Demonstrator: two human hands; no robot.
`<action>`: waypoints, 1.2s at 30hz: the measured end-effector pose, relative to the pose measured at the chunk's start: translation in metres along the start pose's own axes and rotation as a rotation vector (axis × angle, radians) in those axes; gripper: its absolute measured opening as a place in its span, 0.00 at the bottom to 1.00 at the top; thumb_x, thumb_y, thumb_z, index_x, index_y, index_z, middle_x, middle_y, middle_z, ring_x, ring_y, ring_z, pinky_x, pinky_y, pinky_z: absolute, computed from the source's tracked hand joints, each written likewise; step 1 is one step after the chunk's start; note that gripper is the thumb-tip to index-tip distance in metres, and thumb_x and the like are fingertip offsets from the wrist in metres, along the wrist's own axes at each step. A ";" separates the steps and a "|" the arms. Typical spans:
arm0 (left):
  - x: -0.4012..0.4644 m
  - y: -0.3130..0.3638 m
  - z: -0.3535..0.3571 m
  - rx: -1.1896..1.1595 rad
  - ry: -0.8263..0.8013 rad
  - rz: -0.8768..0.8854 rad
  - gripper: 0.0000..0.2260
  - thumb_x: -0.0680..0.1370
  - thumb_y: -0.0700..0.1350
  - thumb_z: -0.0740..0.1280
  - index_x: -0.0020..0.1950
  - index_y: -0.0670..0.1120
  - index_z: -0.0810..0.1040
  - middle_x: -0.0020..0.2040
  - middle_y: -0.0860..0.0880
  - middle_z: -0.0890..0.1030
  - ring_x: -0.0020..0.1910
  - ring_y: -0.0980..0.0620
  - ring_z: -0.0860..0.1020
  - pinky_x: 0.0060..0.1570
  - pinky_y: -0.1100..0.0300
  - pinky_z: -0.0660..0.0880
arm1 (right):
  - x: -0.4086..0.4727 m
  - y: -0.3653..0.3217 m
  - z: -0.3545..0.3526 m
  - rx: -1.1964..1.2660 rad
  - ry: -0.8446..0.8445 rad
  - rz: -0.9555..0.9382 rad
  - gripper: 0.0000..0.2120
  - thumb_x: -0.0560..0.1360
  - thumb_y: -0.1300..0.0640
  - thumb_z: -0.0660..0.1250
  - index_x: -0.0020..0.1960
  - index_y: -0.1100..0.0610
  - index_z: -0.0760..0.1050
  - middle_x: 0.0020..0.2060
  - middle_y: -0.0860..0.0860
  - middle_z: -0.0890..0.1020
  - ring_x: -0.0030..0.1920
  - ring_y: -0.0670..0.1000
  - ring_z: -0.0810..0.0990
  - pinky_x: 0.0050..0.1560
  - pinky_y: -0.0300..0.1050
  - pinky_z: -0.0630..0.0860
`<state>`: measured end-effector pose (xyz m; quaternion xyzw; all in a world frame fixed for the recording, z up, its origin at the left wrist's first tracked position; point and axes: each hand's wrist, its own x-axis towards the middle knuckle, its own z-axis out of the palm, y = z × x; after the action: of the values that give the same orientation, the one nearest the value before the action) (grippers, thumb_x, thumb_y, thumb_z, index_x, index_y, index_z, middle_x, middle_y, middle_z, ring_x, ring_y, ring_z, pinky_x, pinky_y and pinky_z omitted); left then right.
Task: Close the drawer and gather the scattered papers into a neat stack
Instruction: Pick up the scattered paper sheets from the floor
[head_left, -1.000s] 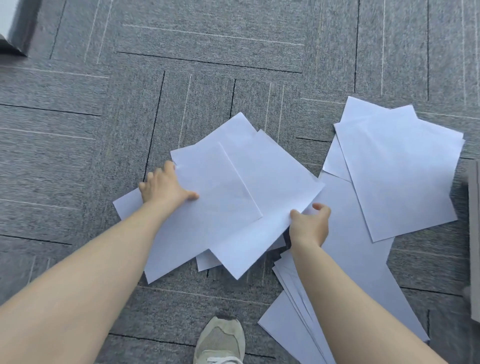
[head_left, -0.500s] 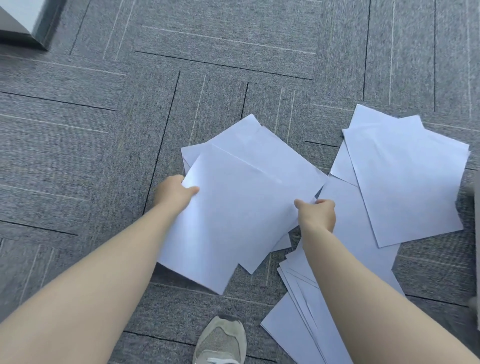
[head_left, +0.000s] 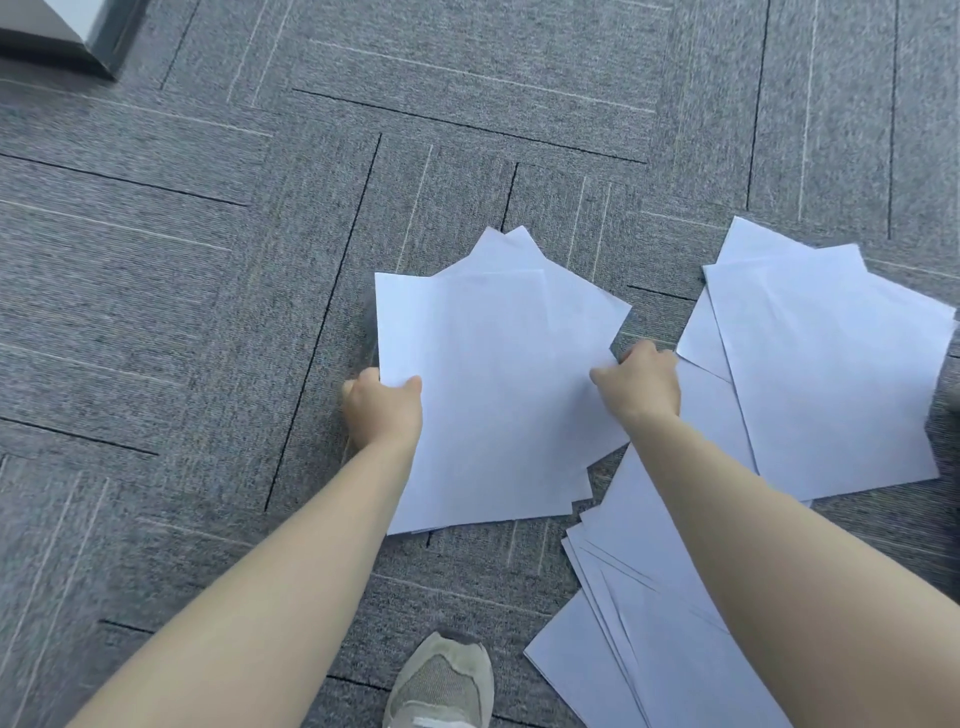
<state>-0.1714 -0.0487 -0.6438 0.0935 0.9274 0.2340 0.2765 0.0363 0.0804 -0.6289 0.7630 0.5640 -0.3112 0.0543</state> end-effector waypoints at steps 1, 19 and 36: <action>0.001 -0.001 0.002 -0.009 -0.004 0.001 0.15 0.71 0.48 0.69 0.53 0.40 0.79 0.55 0.43 0.77 0.48 0.42 0.76 0.43 0.55 0.69 | -0.001 0.000 0.001 -0.011 -0.016 -0.008 0.20 0.74 0.54 0.66 0.62 0.63 0.70 0.62 0.61 0.71 0.61 0.63 0.75 0.55 0.53 0.73; -0.005 0.010 -0.001 -0.091 -0.230 0.002 0.18 0.59 0.55 0.73 0.44 0.47 0.81 0.45 0.49 0.84 0.43 0.45 0.82 0.47 0.51 0.80 | -0.019 0.009 0.017 0.195 -0.159 0.032 0.17 0.72 0.50 0.71 0.53 0.55 0.69 0.47 0.51 0.76 0.40 0.53 0.76 0.39 0.45 0.69; 0.006 0.010 0.015 -0.434 -0.581 0.055 0.12 0.70 0.34 0.74 0.53 0.39 0.80 0.49 0.43 0.85 0.44 0.44 0.83 0.47 0.49 0.80 | 0.064 0.122 -0.065 -0.334 0.025 0.223 0.36 0.75 0.58 0.62 0.78 0.56 0.48 0.75 0.64 0.56 0.68 0.70 0.64 0.62 0.57 0.70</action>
<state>-0.1676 -0.0319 -0.6529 0.1202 0.7360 0.3964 0.5354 0.1835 0.1179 -0.6445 0.8049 0.5204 -0.1960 0.2071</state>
